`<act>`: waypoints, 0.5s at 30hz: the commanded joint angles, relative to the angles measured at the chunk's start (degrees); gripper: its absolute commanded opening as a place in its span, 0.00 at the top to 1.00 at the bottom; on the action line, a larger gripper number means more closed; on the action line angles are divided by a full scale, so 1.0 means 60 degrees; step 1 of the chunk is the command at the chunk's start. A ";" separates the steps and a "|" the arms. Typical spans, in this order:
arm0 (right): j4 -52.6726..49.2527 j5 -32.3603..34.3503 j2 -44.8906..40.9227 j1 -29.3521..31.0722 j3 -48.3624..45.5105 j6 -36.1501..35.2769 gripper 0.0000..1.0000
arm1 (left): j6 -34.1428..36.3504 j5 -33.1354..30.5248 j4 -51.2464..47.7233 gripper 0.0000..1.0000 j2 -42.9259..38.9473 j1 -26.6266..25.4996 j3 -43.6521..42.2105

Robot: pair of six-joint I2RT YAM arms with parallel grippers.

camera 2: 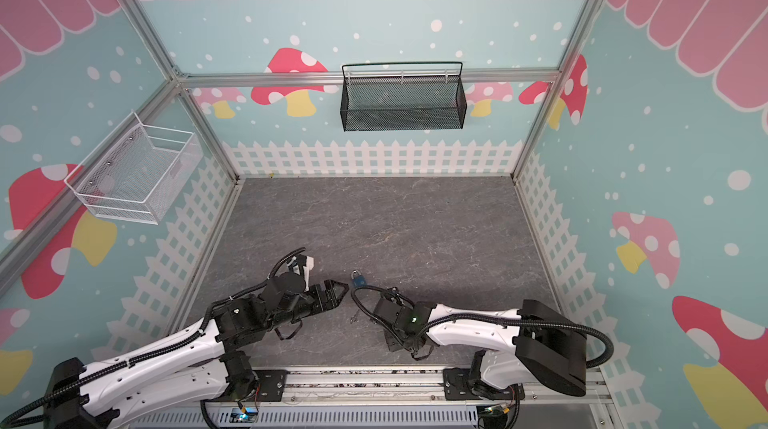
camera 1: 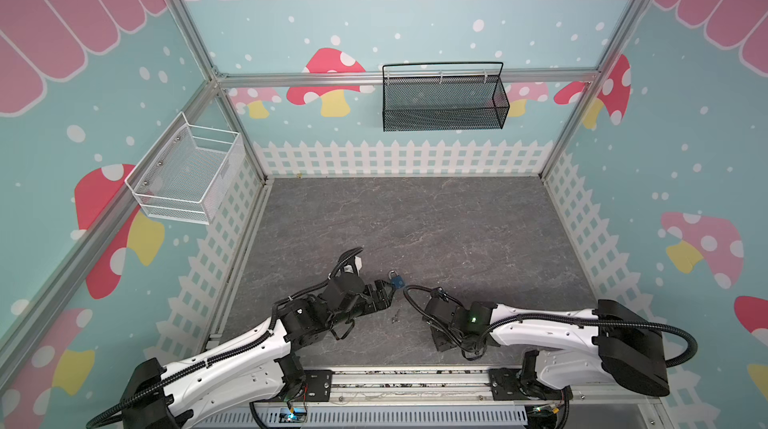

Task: Unlock with the key
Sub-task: 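Lift the silver key with the right gripper and swing it toward the left gripper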

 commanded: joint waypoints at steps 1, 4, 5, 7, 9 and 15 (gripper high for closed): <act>0.0024 0.0527 -0.0592 -0.0016 -0.0112 -0.0491 1.00 | -0.0334 -0.0084 0.0174 0.04 -0.0314 -0.0033 -0.0169; 0.0090 0.0748 -0.1207 -0.0024 -0.0116 -0.1024 1.00 | -0.0321 -0.0020 0.0159 0.04 -0.0585 0.0010 -0.0173; 0.0153 0.0809 -0.1406 -0.0024 -0.0117 -0.1235 1.00 | -0.0317 0.0019 0.0160 0.04 -0.0671 0.0038 -0.0178; 0.0280 0.1043 -0.1837 -0.0023 -0.0084 -0.1709 1.00 | -0.0277 0.0166 0.0145 0.04 -0.0886 0.0151 -0.0131; 0.0448 0.1261 -0.2154 -0.0024 -0.0023 -0.2229 1.00 | -0.0234 0.0307 0.0086 0.04 -0.1033 0.0283 -0.0019; 0.1532 0.1875 -0.2920 -0.0024 0.0061 -0.4061 1.00 | -0.0225 0.1414 0.0475 0.07 -0.0802 0.0805 0.0456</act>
